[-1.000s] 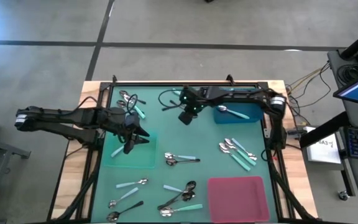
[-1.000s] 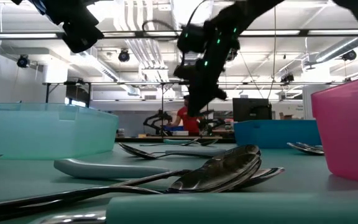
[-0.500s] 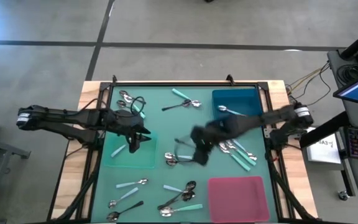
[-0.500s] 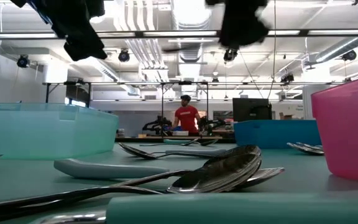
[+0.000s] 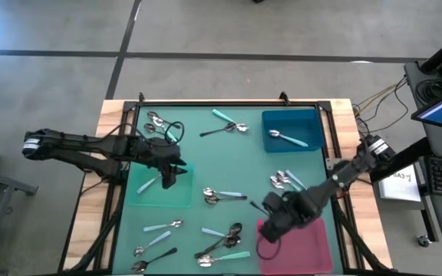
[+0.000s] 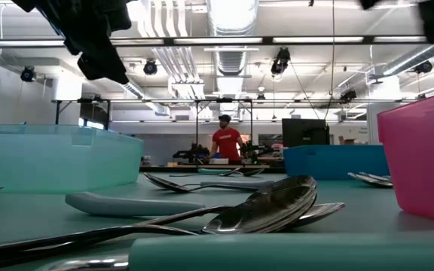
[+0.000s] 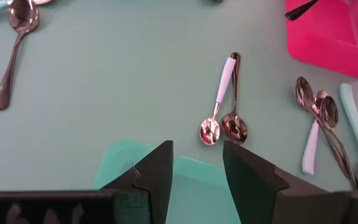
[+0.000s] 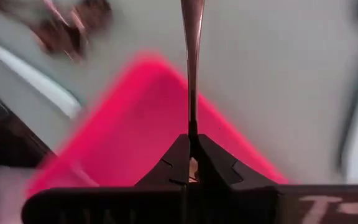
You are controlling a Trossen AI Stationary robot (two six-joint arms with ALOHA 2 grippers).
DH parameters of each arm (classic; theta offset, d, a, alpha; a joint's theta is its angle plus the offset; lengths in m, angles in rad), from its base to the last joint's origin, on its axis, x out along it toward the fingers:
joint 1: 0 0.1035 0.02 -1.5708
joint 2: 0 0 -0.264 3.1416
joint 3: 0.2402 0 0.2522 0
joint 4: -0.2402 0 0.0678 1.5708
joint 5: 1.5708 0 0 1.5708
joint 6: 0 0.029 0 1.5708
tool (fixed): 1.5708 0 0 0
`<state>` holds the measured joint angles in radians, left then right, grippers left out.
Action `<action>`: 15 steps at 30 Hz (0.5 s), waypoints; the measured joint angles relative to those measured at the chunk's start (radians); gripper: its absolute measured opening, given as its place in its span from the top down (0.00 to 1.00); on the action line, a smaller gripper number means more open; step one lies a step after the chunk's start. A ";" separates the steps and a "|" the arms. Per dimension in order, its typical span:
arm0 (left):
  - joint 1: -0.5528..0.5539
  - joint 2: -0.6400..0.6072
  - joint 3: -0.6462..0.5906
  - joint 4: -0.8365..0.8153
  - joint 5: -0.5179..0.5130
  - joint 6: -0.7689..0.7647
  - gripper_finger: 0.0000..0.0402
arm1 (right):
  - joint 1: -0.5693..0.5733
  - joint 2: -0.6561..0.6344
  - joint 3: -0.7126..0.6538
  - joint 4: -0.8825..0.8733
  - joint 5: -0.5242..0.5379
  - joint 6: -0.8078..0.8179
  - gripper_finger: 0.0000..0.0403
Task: Sort silverware by color (type)
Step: Put the black spoon into the red bin
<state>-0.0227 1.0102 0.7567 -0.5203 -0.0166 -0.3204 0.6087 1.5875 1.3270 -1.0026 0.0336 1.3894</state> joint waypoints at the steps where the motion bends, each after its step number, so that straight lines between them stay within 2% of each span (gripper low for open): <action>1: 0.000 -0.003 0.000 -0.010 -0.001 0.000 0.69 | 0.017 0.000 -0.018 -0.004 -0.016 0.035 0.98; 5: 0.005 -0.008 0.000 -0.061 -0.045 -0.003 0.69 | 0.059 0.000 -0.054 -0.002 -0.046 0.126 0.98; 10: 0.008 -0.009 0.000 -0.172 -0.225 -0.020 0.69 | 0.079 0.002 -0.084 -0.002 -0.106 0.168 0.97; 12: 0.013 -0.009 0.000 -0.200 -0.266 -0.044 0.69 | 0.083 0.004 -0.095 -0.003 -0.115 0.171 0.94; 15: 0.027 -0.008 0.000 -0.214 -0.273 -0.074 0.69 | 0.083 0.005 -0.102 -0.004 -0.121 0.160 0.87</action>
<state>0.0041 1.0021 0.7567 -0.7345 -0.2897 -0.3943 0.6918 1.5929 1.2247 -1.0061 -0.0872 1.5490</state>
